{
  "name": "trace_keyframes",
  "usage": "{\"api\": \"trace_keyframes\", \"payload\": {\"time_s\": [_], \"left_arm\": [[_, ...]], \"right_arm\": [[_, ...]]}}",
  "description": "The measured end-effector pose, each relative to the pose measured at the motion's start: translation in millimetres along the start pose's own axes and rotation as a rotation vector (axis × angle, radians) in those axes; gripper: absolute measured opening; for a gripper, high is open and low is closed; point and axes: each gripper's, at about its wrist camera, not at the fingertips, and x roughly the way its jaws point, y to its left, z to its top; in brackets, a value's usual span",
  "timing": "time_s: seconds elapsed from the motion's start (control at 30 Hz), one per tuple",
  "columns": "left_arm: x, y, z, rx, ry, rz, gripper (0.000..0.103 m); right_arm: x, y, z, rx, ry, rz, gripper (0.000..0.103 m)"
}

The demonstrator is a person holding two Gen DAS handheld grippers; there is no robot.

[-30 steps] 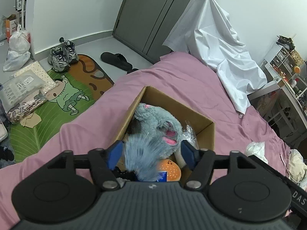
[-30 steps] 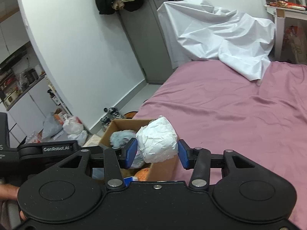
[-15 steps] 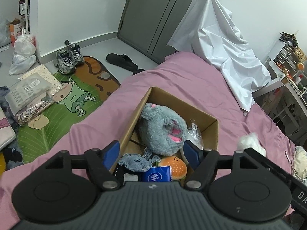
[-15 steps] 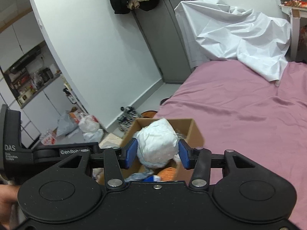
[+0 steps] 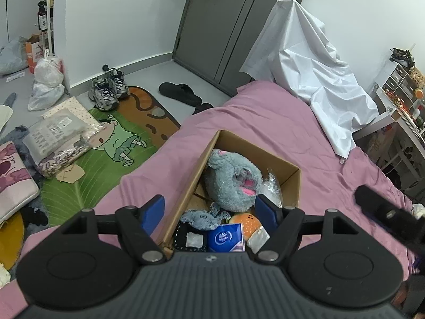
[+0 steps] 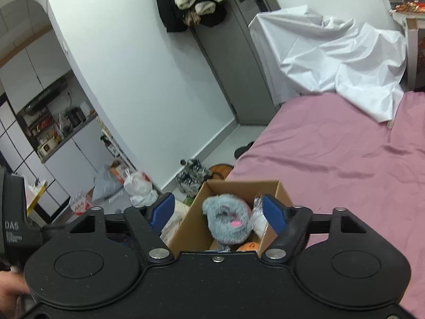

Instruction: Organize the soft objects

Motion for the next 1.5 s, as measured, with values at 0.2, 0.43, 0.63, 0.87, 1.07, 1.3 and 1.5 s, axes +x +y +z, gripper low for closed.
{"api": "trace_keyframes", "payload": {"time_s": [0.2,0.43,0.63,0.87,1.07,1.3,1.5], "left_arm": [[-19,-12,-5,0.053,-0.009,0.021,0.084],[-38,-34,-7,0.110,-0.019,0.011,0.091],[-57,-59,-10,0.202,-0.052,0.026,0.097],[-75,-71,-12,0.214,-0.031,-0.019,0.097],[-89,-85,-19,0.221,-0.003,-0.055,0.100],[-107,-100,-26,0.211,-0.004,-0.090,0.102],[-122,-112,-33,0.232,0.012,-0.095,0.102]], "right_arm": [[-23,-9,8,-0.011,-0.029,-0.013,0.087],[-51,-27,15,-0.023,-0.024,-0.036,0.090],[-81,-41,23,-0.016,-0.026,-0.013,0.097],[-107,-49,30,-0.036,0.016,0.017,0.103],[-125,-53,34,-0.042,0.046,0.032,0.103],[-147,-56,37,-0.061,0.077,0.003,0.103],[-162,-51,35,-0.084,0.119,-0.023,0.103]]}}
